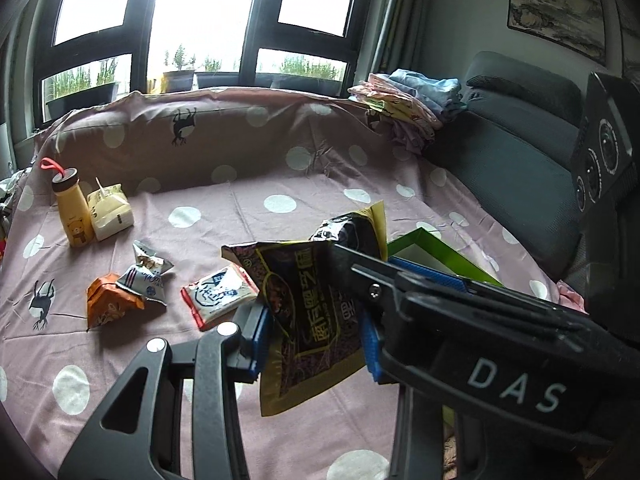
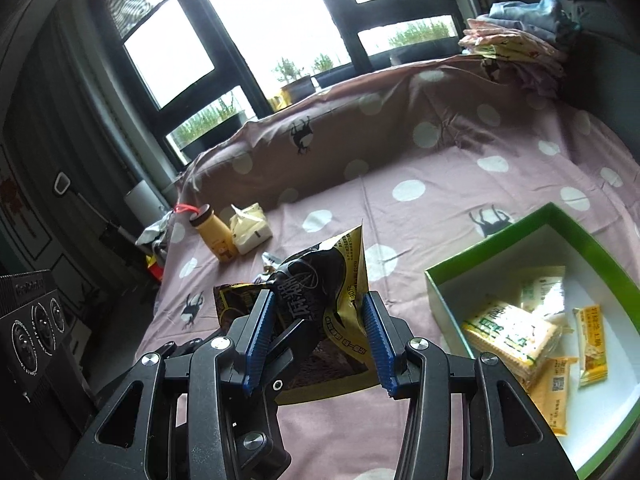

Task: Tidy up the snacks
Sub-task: 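Carry the dark sesame snack bag toward the green box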

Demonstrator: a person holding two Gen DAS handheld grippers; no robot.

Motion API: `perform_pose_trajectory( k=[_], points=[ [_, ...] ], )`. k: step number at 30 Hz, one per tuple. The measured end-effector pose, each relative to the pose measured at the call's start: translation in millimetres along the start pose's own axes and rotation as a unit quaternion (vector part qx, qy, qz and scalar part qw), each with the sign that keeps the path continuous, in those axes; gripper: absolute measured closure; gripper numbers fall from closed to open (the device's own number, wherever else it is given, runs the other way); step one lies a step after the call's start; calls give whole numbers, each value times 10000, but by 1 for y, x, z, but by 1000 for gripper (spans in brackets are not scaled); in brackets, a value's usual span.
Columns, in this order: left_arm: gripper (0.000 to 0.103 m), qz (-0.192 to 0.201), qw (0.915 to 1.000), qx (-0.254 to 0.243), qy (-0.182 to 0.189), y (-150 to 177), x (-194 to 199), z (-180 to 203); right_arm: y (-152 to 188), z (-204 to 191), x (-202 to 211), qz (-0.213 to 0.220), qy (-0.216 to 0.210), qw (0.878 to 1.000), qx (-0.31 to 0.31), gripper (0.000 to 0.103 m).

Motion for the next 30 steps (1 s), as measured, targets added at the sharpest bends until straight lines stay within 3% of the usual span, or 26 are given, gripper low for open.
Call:
perform_pose_trajectory(
  k=[14,30],
  points=[
    [67,-160,9968,-488,616,-5,-25,63,-11,58,38,407,645,9956,-545,55],
    [67,-727,9876,-659,1225,10,-63,115,-3,120,55,363,1344,9832,-1180,55]
  ],
)
Point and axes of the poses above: each gripper's, at about its wrist camera, not at the fingertips, and x roughly against the way its jaws point, z to its right, y to its underside, the point moved 8 cm from there along -x, roughly the way its jaws point, and after that the axes turned 4 degrees about -y, right-handed, at the moved point
